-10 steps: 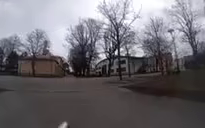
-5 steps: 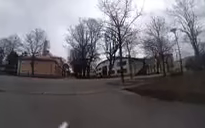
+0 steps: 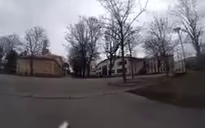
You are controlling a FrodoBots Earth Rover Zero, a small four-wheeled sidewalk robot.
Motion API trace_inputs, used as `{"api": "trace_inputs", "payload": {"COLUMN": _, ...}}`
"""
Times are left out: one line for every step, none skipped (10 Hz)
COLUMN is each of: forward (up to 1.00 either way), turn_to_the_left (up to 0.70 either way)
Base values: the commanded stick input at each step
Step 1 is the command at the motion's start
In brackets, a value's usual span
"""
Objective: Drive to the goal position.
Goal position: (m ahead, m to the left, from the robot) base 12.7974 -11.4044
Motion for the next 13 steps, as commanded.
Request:
{"api": "trace_inputs", "payload": {"forward": 1.00, "turn_to_the_left": -0.33}}
{"api": "trace_inputs", "payload": {"forward": 1.00, "turn_to_the_left": -0.38}}
{"api": "trace_inputs", "payload": {"forward": 1.00, "turn_to_the_left": -0.40}}
{"api": "trace_inputs", "payload": {"forward": 1.00, "turn_to_the_left": -0.40}}
{"api": "trace_inputs", "payload": {"forward": 1.00, "turn_to_the_left": -0.15}}
{"api": "trace_inputs", "payload": {"forward": 1.00, "turn_to_the_left": 0.00}}
{"api": "trace_inputs", "payload": {"forward": 1.00, "turn_to_the_left": 0.00}}
{"api": "trace_inputs", "payload": {"forward": 1.00, "turn_to_the_left": 0.00}}
{"api": "trace_inputs", "payload": {"forward": 1.00, "turn_to_the_left": 0.00}}
{"api": "trace_inputs", "payload": {"forward": 1.00, "turn_to_the_left": 0.00}}
{"api": "trace_inputs", "payload": {"forward": 1.00, "turn_to_the_left": 0.00}}
{"api": "trace_inputs", "payload": {"forward": 1.00, "turn_to_the_left": -0.15}}
{"api": "trace_inputs", "payload": {"forward": 1.00, "turn_to_the_left": -0.40}}
